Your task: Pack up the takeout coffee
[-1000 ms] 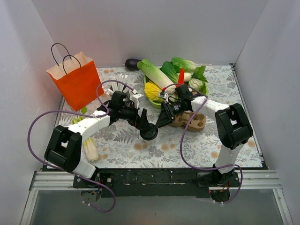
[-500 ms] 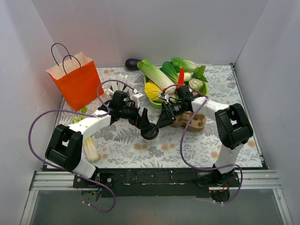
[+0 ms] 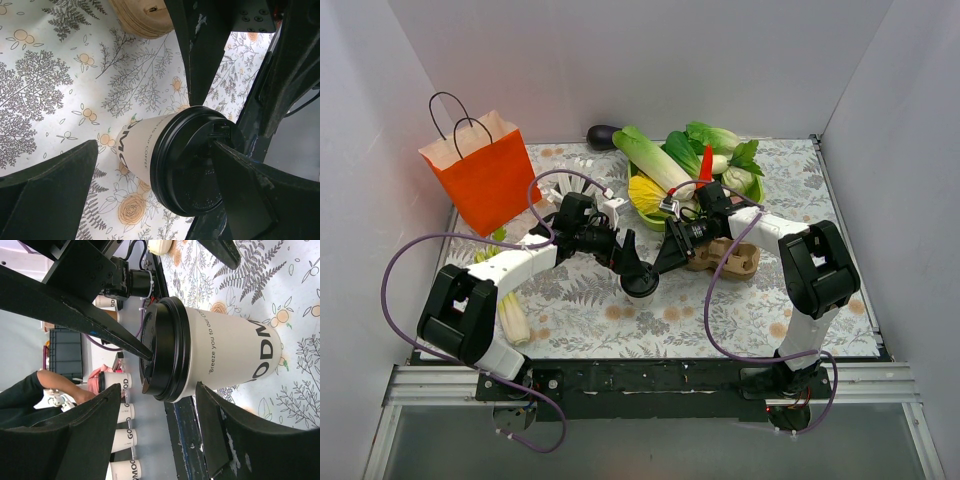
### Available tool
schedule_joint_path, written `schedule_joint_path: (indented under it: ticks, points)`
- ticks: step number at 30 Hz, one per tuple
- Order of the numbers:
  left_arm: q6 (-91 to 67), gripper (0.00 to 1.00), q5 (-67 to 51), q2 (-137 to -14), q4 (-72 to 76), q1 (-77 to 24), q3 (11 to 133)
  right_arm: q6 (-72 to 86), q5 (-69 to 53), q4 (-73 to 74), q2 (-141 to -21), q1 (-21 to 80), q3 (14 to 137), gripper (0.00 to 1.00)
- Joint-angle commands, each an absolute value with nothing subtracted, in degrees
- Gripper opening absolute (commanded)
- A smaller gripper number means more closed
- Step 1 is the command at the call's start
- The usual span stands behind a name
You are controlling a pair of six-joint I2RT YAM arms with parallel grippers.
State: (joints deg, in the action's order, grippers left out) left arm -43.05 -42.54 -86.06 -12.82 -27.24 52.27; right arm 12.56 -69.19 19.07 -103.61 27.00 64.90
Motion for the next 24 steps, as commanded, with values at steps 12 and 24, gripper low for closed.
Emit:
schedule_joint_path:
  ticks: [12,24]
  points:
    - [-45.0,0.97,-41.05,-87.28,-10.9,-27.51,54.23,13.01,-70.4,17.67,-103.97,26.89,64.51,0.67]
    - [-43.16,0.98,-40.79,-83.85,-13.35,-27.25,56.07,12.92,-70.31,17.58,-103.89,26.63,64.77,0.67]
